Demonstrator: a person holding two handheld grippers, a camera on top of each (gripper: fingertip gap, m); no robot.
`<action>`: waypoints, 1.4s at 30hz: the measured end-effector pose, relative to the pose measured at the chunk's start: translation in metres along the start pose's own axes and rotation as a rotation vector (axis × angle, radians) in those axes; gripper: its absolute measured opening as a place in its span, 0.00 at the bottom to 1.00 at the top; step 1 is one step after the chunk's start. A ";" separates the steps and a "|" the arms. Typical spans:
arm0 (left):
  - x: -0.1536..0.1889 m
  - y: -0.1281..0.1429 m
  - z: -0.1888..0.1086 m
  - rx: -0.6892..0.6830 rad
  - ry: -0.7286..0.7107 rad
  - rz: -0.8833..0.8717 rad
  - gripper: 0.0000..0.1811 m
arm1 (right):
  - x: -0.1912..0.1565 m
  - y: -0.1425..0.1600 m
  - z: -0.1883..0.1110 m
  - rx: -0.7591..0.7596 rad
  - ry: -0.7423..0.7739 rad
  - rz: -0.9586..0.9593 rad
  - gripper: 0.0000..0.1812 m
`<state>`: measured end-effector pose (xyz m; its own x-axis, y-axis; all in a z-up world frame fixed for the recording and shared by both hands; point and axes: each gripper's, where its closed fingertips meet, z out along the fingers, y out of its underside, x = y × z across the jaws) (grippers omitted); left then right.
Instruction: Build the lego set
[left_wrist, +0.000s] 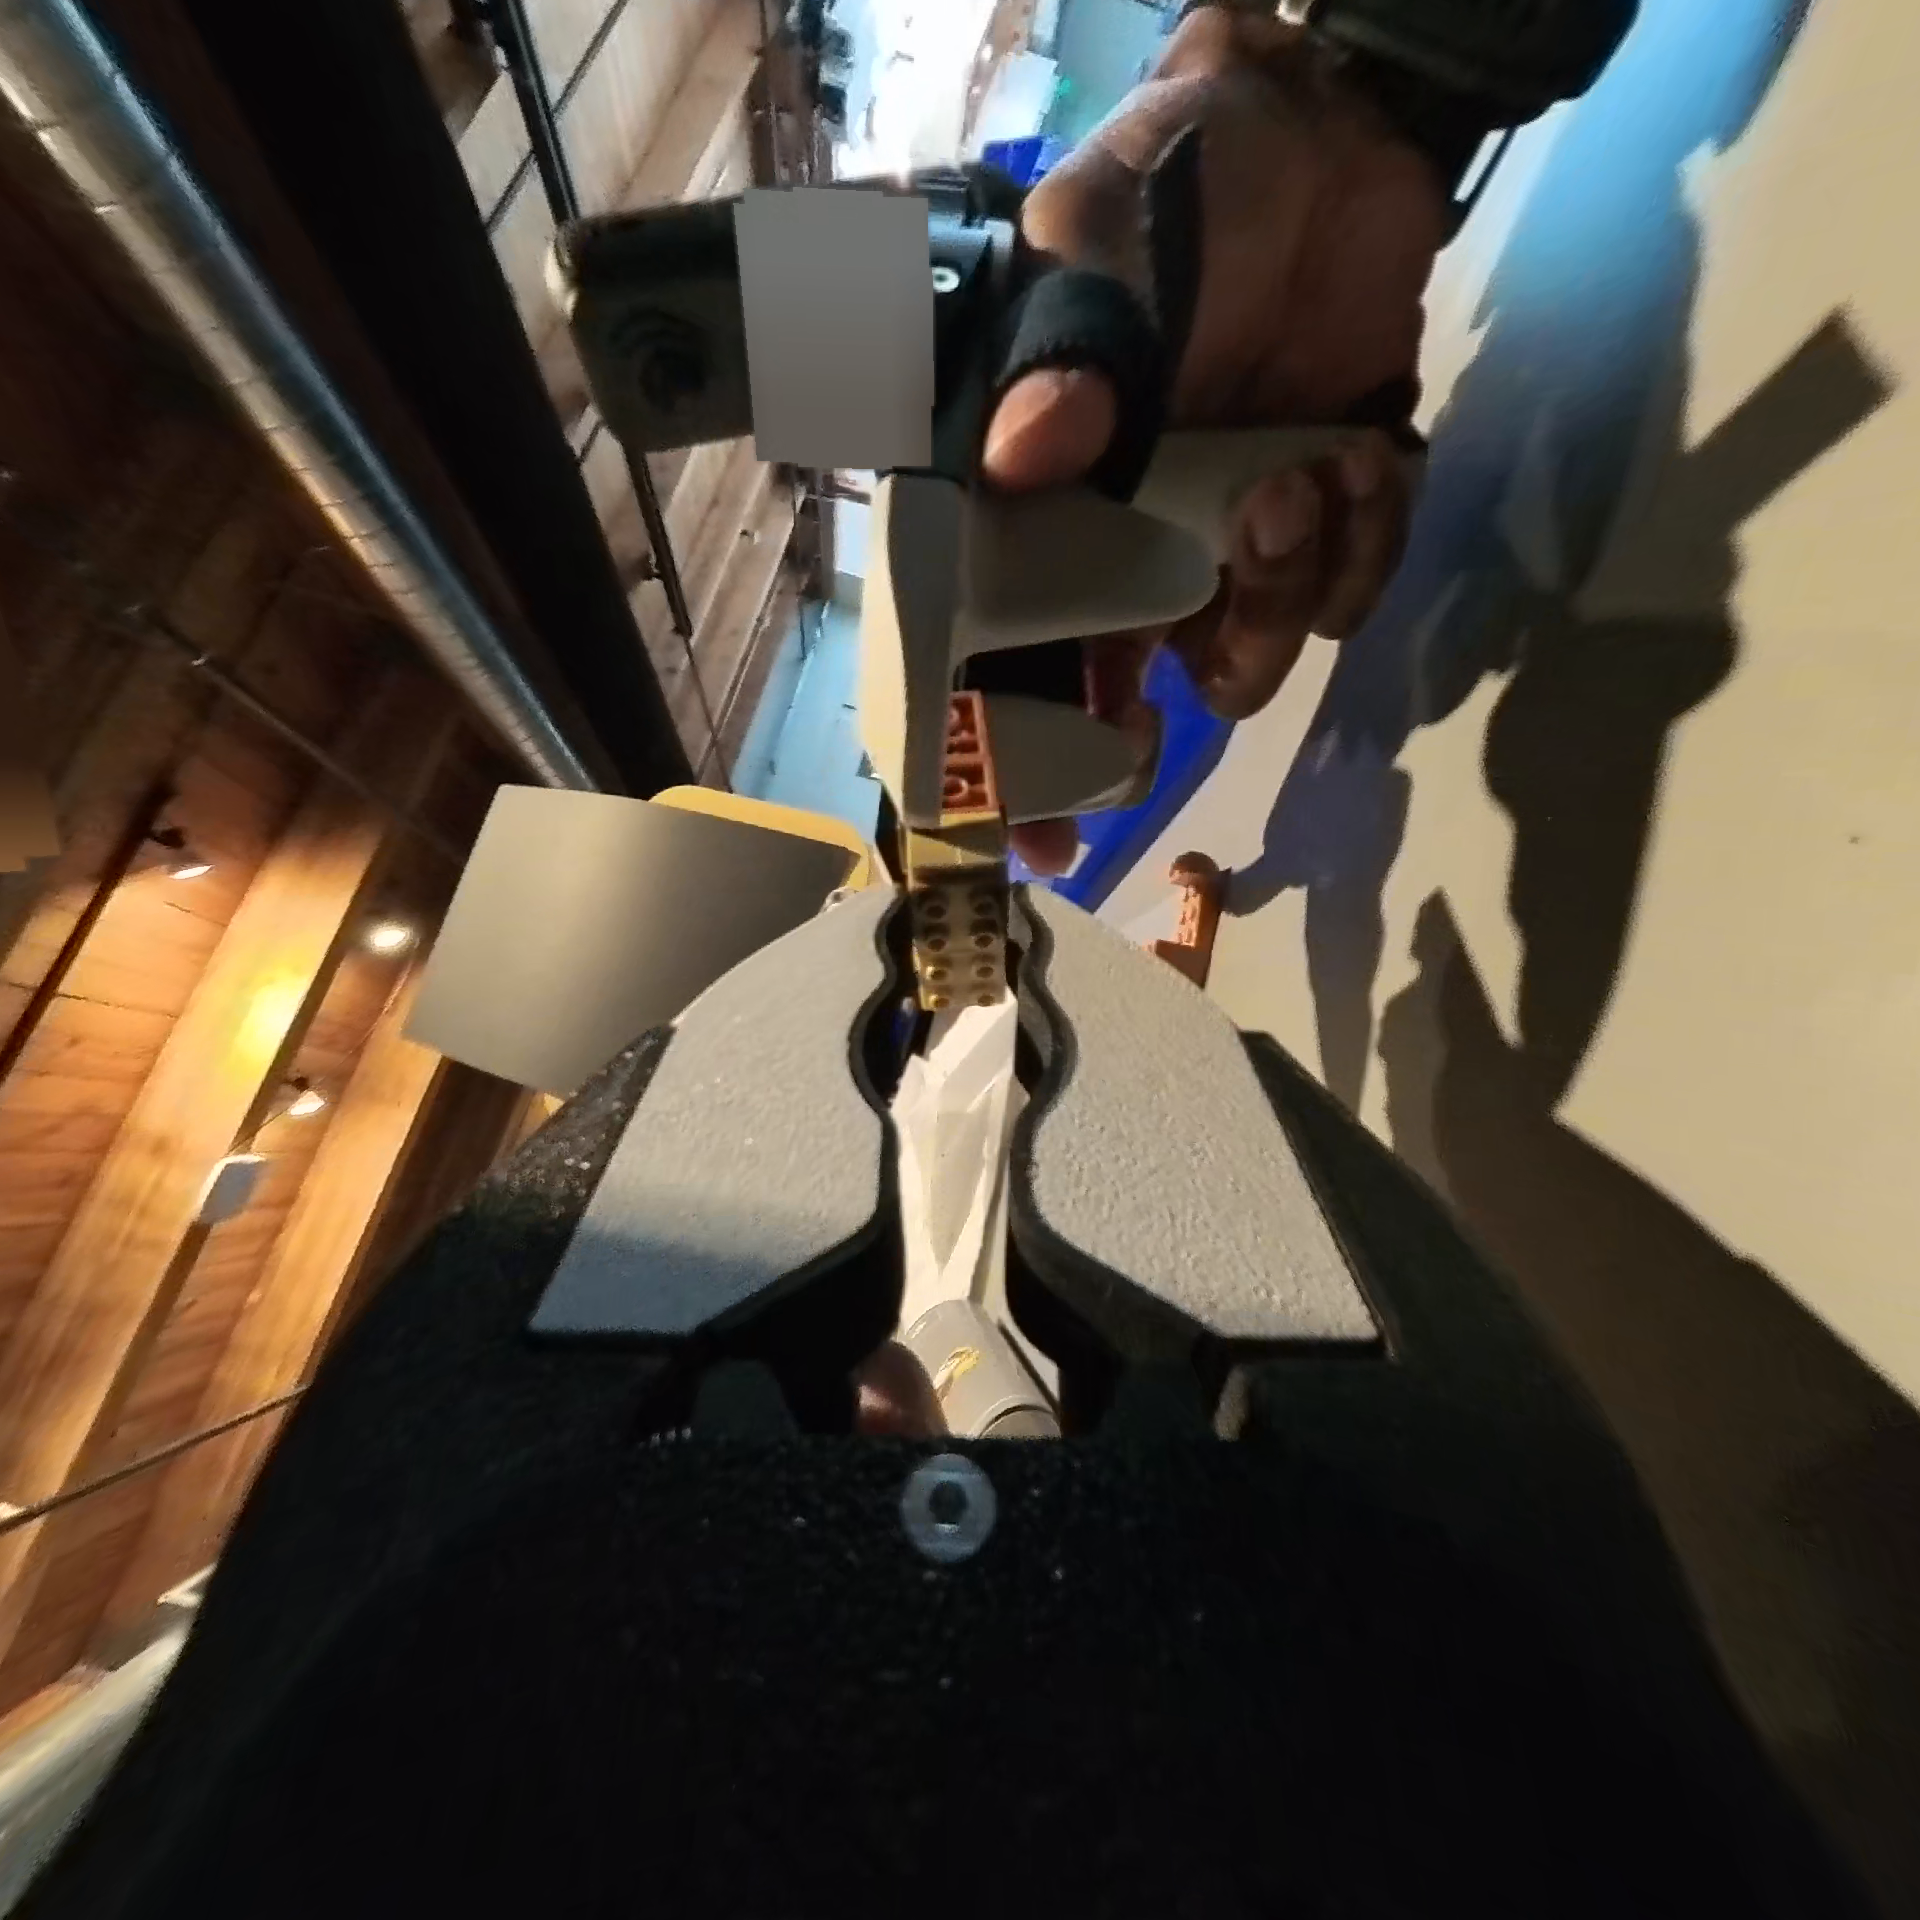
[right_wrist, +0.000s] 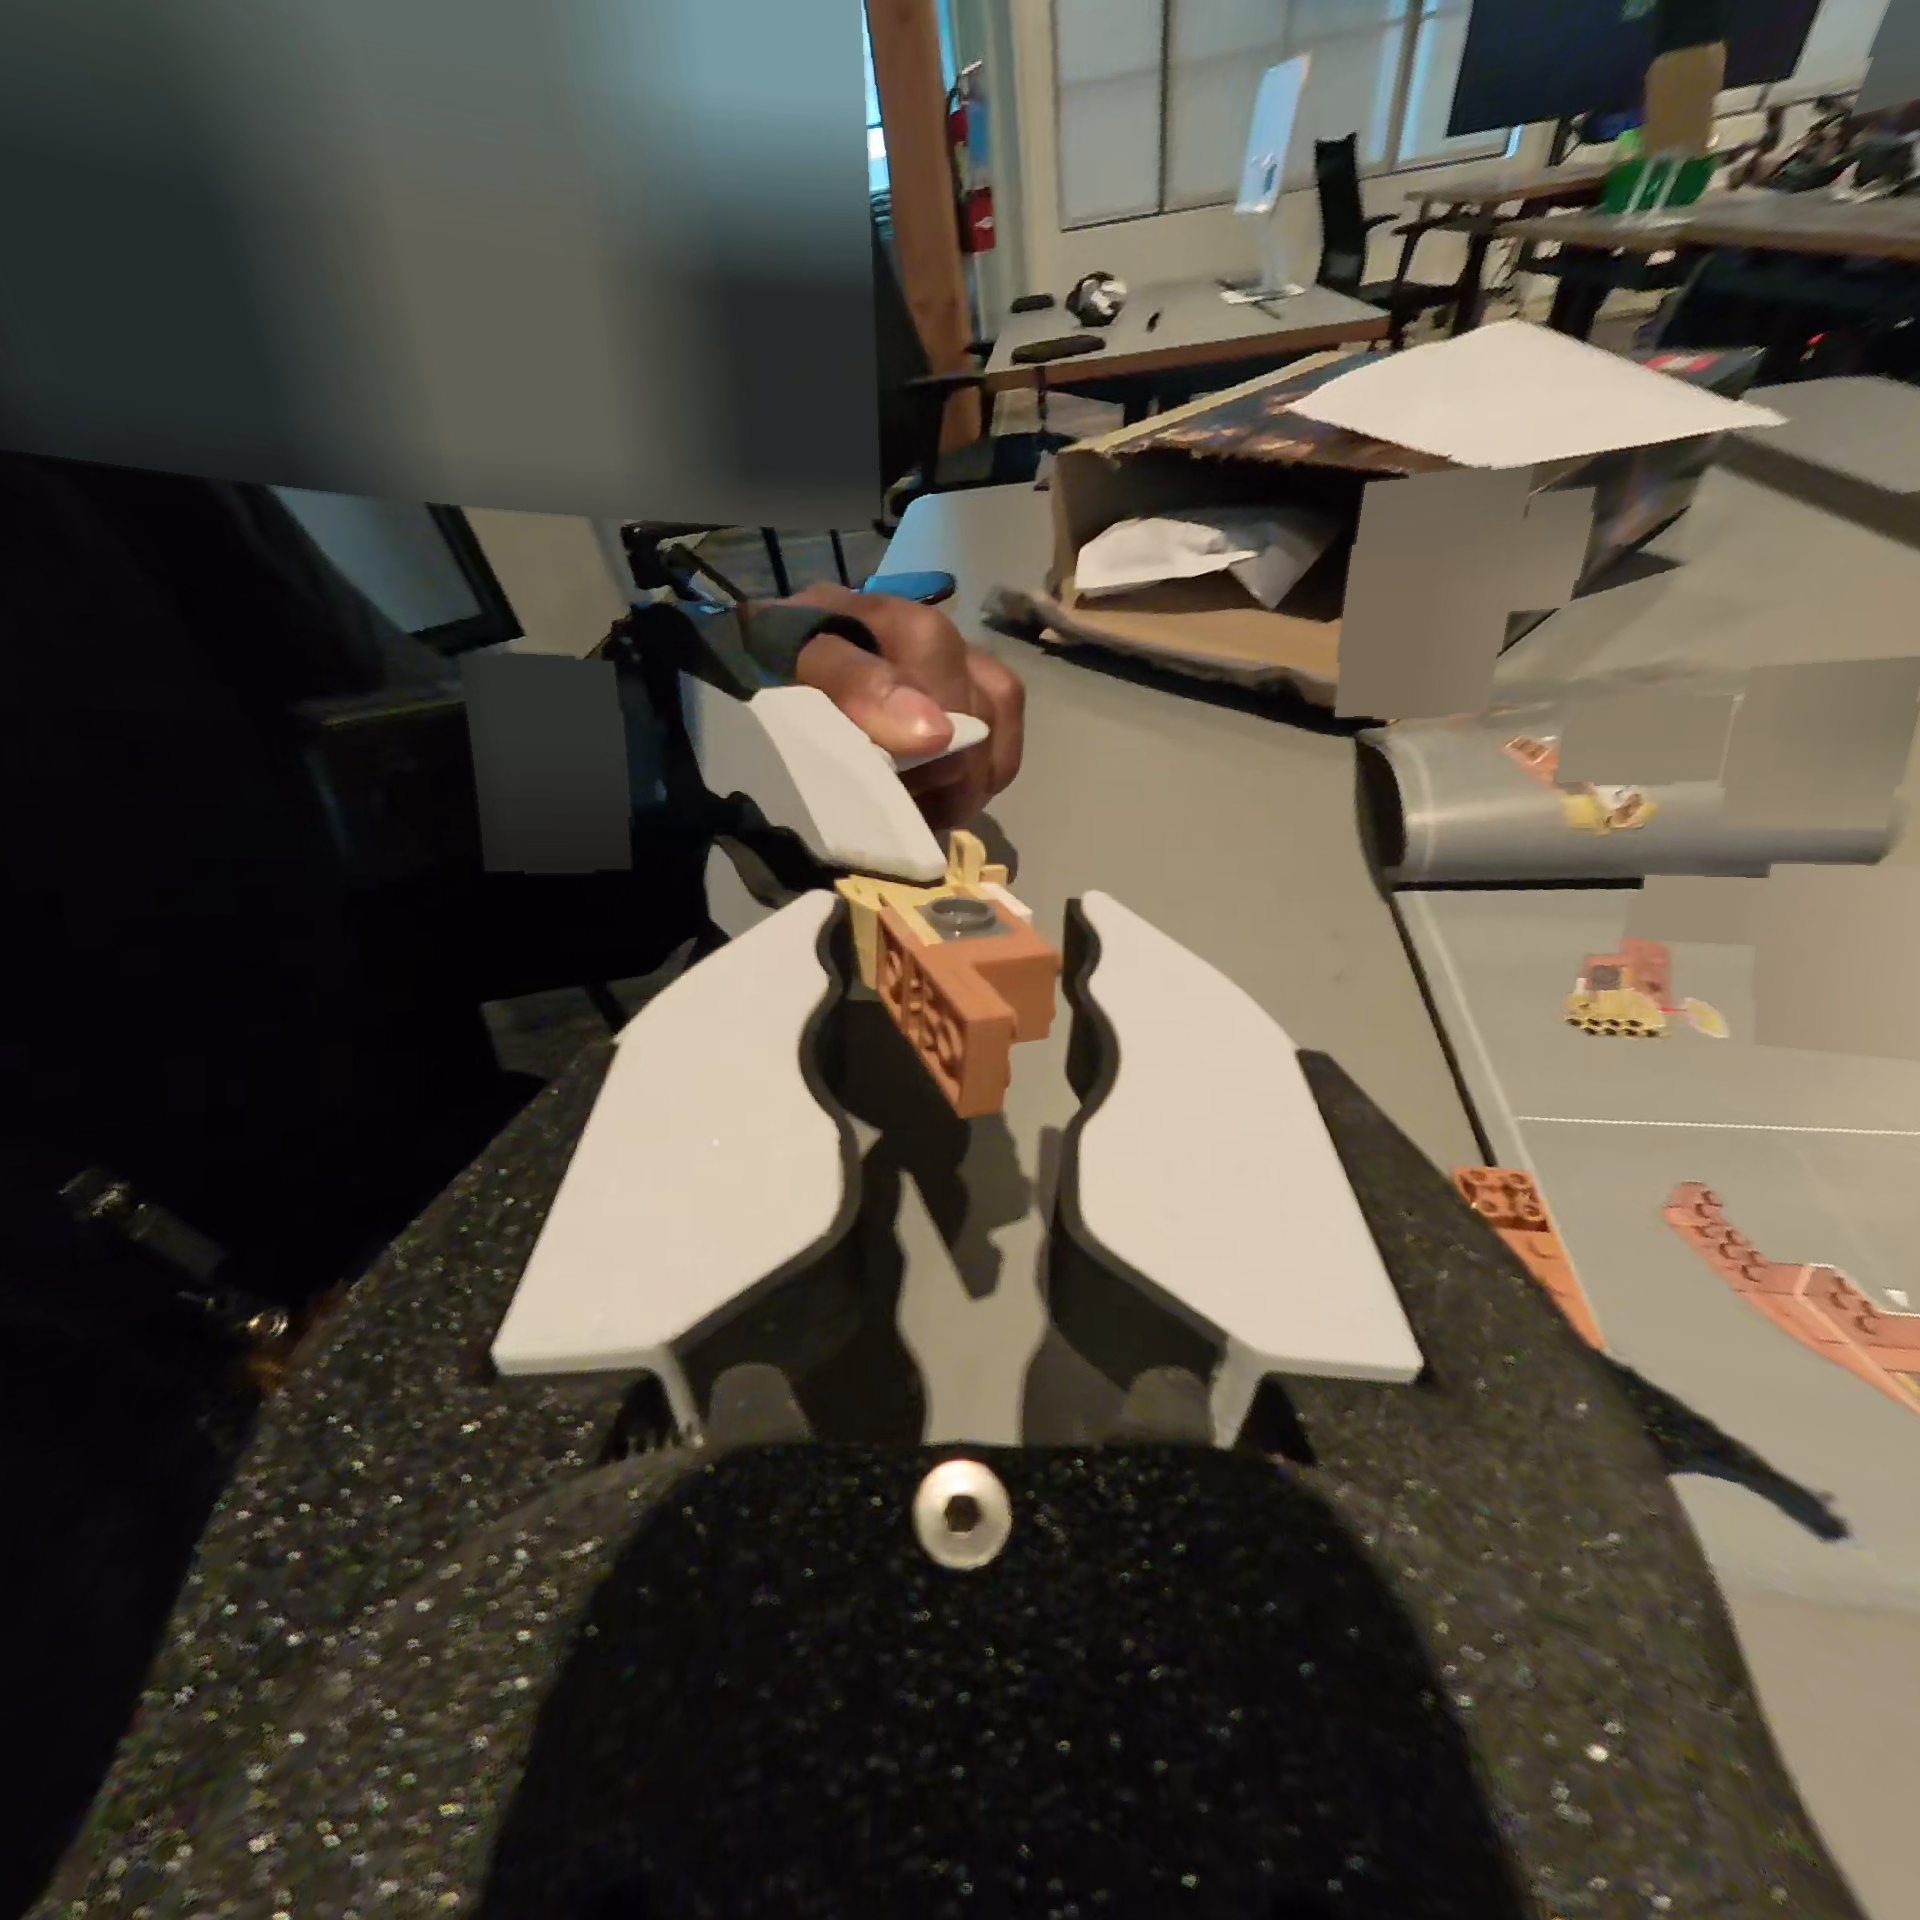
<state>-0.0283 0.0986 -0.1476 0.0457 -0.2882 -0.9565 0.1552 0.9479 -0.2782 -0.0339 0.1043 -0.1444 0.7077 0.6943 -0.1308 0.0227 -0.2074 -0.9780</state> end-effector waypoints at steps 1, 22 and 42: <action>0.001 0.000 0.000 -0.001 0.004 0.002 0.09 | 0.000 0.000 0.000 -0.003 -0.002 0.002 0.21; -0.005 -0.002 -0.003 0.016 -0.004 -0.064 0.09 | -0.004 -0.005 -0.003 0.078 -0.056 0.054 0.15; 0.000 -0.001 0.001 -0.008 0.009 -0.051 0.09 | -0.007 0.006 0.007 0.004 -0.060 0.094 0.19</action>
<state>-0.0271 0.0974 -0.1472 0.0285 -0.3351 -0.9418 0.1496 0.9330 -0.3274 -0.0435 0.1031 -0.1507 0.6629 0.7120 -0.2314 -0.0450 -0.2706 -0.9616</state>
